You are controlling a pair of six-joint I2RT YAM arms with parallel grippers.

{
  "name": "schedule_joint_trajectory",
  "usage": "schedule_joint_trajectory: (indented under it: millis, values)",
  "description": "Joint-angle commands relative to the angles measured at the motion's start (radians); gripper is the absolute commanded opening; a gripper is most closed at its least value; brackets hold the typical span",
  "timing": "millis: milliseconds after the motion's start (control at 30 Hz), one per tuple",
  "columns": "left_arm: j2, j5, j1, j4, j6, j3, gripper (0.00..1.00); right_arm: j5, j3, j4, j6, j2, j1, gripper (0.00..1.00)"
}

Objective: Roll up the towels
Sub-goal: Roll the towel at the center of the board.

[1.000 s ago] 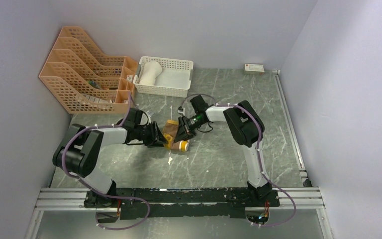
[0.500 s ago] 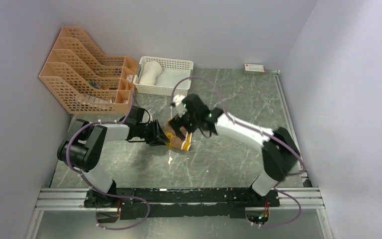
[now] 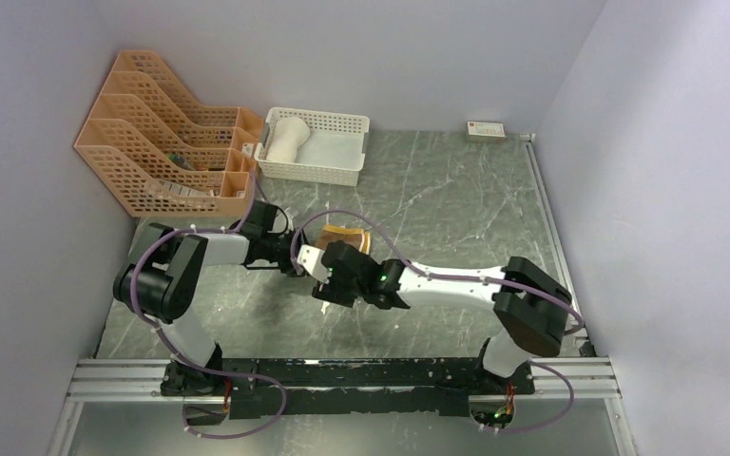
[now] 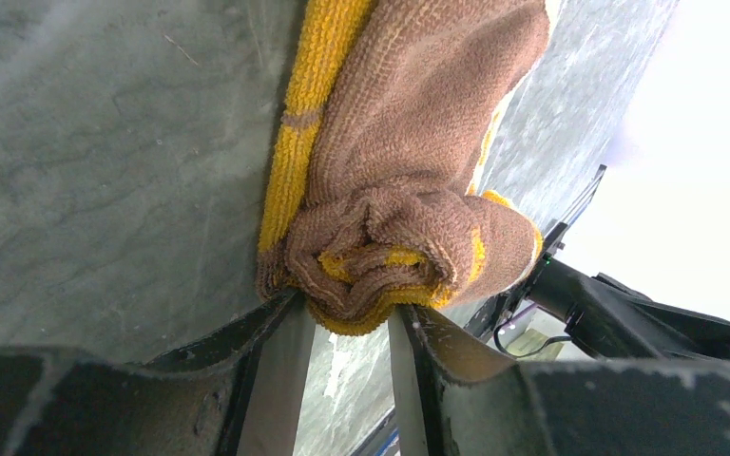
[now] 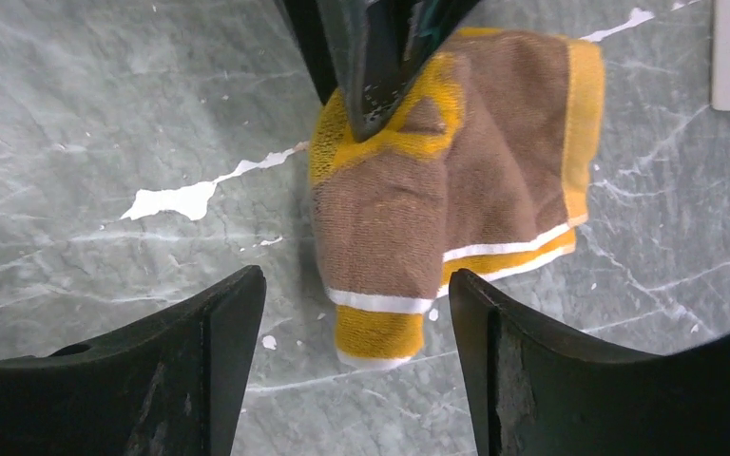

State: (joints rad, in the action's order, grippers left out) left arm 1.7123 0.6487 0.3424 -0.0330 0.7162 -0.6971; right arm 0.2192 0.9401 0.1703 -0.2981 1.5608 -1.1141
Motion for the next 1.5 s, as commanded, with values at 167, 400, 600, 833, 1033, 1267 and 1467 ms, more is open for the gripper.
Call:
schedule_joint_trajectory:
  millis: [167,400,600,833,1033,1267,1467]
  values:
    - [0.074,-0.122,0.008,0.075,-0.04,0.01,0.46,0.048,0.006,-0.092,-0.068,0.089,-0.028,0.64]
    - [0.09,-0.113,0.008,0.074,-0.039,0.007,0.46,0.032,-0.006,-0.117,-0.083,0.127,-0.031,0.56]
    - [0.086,-0.116,0.008,0.095,-0.047,-0.006,0.46,0.06,-0.001,-0.129,-0.085,0.183,-0.031,0.58]
    - [0.084,-0.111,0.008,0.105,-0.053,-0.007,0.46,0.074,0.018,-0.124,-0.077,0.256,-0.019,0.59]
    - [0.08,-0.117,0.006,0.127,-0.064,-0.013,0.46,-0.032,0.038,-0.132,0.001,0.272,0.066,0.6]
    - [0.091,-0.112,0.006,0.131,-0.066,-0.019,0.46,-0.072,0.119,-0.064,-0.001,0.354,0.111,0.53]
    - [0.058,-0.098,-0.016,0.154,-0.07,-0.037,0.46,-0.206,0.154,0.006,0.033,0.387,0.17,0.19]
